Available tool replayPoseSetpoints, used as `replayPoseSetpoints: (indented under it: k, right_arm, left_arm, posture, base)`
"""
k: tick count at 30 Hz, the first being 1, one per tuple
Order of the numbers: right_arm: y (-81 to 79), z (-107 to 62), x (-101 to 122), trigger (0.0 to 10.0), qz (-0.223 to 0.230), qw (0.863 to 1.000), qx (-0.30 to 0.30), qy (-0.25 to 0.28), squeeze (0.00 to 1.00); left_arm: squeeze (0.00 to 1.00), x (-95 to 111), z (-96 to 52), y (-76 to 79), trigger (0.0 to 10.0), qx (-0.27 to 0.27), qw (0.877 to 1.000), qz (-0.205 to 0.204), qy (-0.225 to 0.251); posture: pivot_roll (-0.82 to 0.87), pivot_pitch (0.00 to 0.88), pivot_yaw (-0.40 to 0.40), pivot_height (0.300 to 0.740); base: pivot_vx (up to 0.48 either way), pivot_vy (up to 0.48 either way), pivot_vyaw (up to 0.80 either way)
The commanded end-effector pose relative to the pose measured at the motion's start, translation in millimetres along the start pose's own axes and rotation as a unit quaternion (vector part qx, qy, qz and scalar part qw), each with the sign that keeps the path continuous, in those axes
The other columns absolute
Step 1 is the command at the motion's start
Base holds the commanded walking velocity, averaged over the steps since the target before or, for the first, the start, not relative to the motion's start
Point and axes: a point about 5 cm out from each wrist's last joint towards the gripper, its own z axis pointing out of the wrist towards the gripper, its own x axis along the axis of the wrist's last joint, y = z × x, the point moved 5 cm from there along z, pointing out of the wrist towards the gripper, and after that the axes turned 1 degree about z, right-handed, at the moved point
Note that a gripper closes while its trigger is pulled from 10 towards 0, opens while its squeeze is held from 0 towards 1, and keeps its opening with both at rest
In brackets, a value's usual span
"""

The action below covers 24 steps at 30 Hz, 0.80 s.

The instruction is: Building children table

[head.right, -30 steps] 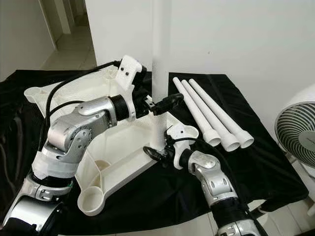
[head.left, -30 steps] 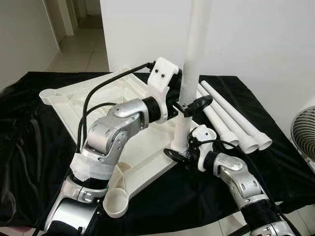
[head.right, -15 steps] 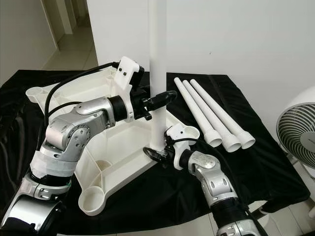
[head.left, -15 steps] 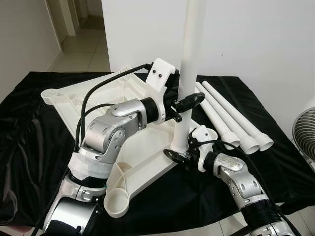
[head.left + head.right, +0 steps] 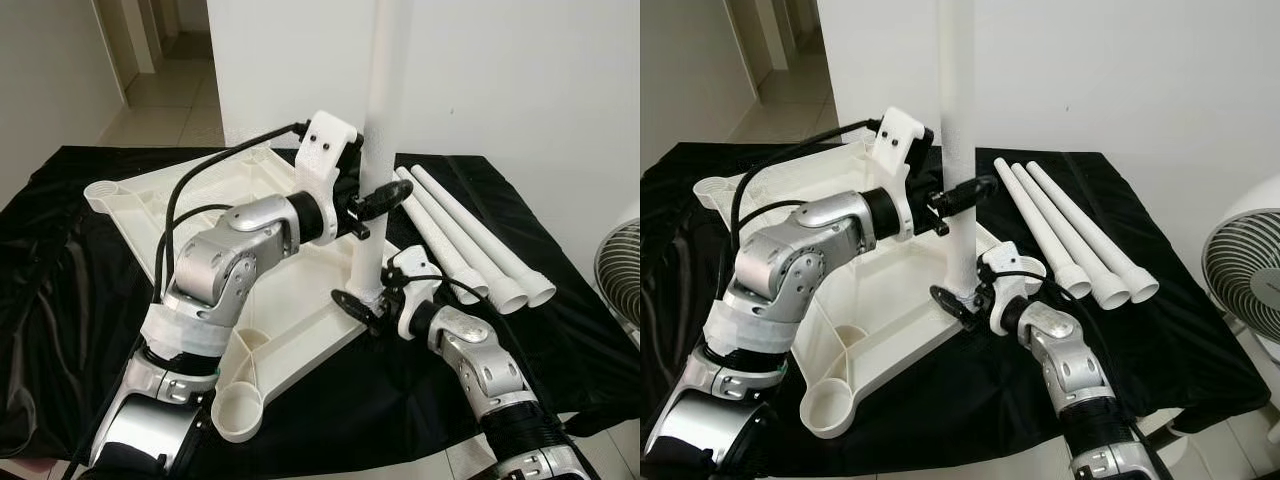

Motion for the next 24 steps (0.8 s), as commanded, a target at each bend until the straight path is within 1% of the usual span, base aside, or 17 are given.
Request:
replayPoseSetpoints:
  k: [1,2,3,4,5,6,7,9,12,16,17,20,21,23,24]
  right_arm:
    - [16.4,-0.7,9.8,10.0,0.000,0.999,-0.045,0.015,1.00]
    - [18.2,-0.4,11.3,10.0,-0.002,0.998,-0.053,0.018,1.00]
    - [19.1,-0.3,12.4,10.0,-0.002,0.998,-0.058,0.020,0.92]
    - [19.1,-0.3,12.4,10.0,-0.002,0.998,-0.058,0.020,0.92]
    - [20.7,0.4,15.4,10.0,-0.002,0.997,-0.068,0.025,0.73]
    - [21.2,1.4,18.2,10.0,-0.002,0.997,-0.075,0.030,0.22]
    - [21.2,2.4,20.4,10.0,0.000,0.996,-0.080,0.034,0.00]
    - [21.2,4.1,25.5,10.0,-0.001,0.995,-0.088,0.043,0.00]
    - [21.9,8.1,36.1,10.0,-0.019,0.992,-0.110,0.059,0.00]
    - [20.5,10.7,38.7,10.0,-0.026,0.991,-0.117,0.063,0.00]
    - [16.1,14.3,40.7,10.0,-0.033,0.990,-0.121,0.066,0.00]
    - [12.9,16.8,42.0,10.0,-0.037,0.989,-0.125,0.069,0.00]
    - [8.4,20.0,44.1,10.0,-0.046,0.987,-0.132,0.073,0.00]
    - [3.9,25.2,48.9,10.0,-0.043,0.984,-0.156,0.078,0.00]
    - [3.9,25.2,48.9,10.0,-0.043,0.984,-0.156,0.078,0.00]
  left_arm:
    - [0.00,-3.0,1.0,-6.3,10.0,0.025,1.000,0.003,-0.014]
    - [0.00,-2.9,1.3,-8.2,10.0,0.032,0.999,0.002,-0.015]
    - [0.00,-2.4,1.5,-9.5,10.0,0.037,0.999,0.000,-0.015]
    - [0.00,-2.4,1.5,-9.5,10.0,0.037,0.999,0.000,-0.015]
    - [0.00,-1.6,1.8,-13.1,10.0,0.051,0.998,0.015,-0.018]
    - [0.00,-1.0,2.4,-15.5,10.0,0.062,0.998,0.023,-0.018]
    - [0.00,-0.7,3.0,-17.0,10.0,0.070,0.997,0.028,-0.019]
    - [0.00,0.4,4.5,-18.4,10.0,0.081,0.996,0.031,-0.017]
    - [0.00,3.5,9.0,-19.4,10.0,0.098,0.994,0.042,-0.014]
    - [0.00,5.4,11.5,-19.9,10.0,0.106,0.993,0.044,-0.010]
    - [0.00,7.9,14.5,-20.5,10.0,0.116,0.992,0.040,-0.003]
    - [0.00,9.6,16.6,-20.8,10.0,0.124,0.992,0.038,0.002]
    - [0.00,11.6,18.7,-21.5,10.0,0.132,0.991,0.038,0.006]
    - [0.00,13.9,21.5,-22.8,10.0,0.144,0.989,0.036,0.010]
    - [0.00,13.9,21.5,-22.8,10.0,0.144,0.989,0.036,0.010]
  posture:
    - [0.03,0.000,-0.015,0.740]
    - [0.03,0.000,-0.018,0.740]
    - [0.03,0.000,-0.021,0.740]
    - [0.03,0.000,-0.021,0.740]
    - [0.03,0.000,-0.026,0.740]
    - [0.03,0.000,-0.028,0.740]
    - [0.03,0.000,-0.028,0.740]
    - [0.03,0.000,-0.031,0.740]
    - [0.04,0.000,-0.038,0.740]
    - [0.04,0.000,-0.040,0.740]
    - [0.03,0.000,-0.040,0.740]
    - [0.03,0.000,-0.040,0.740]
    - [0.04,0.003,-0.039,0.740]
    - [0.03,0.007,-0.039,0.740]
    - [0.03,0.007,-0.039,0.740]
  base:
    - [0.000,0.000,0.00]
    - [0.000,0.000,0.00]
    - [0.000,0.000,0.00]
    - [0.000,0.000,0.00]
    - [0.000,0.000,0.00]
    - [0.000,0.000,0.00]
    - [0.000,0.000,0.00]
    - [0.000,0.000,0.00]
    - [0.000,0.000,0.00]
    - [0.000,0.000,0.00]
    - [0.000,0.000,0.00]
    - [0.000,0.000,0.00]
    - [0.000,0.000,0.00]
    - [0.000,0.000,0.00]
    - [0.000,0.000,0.00]
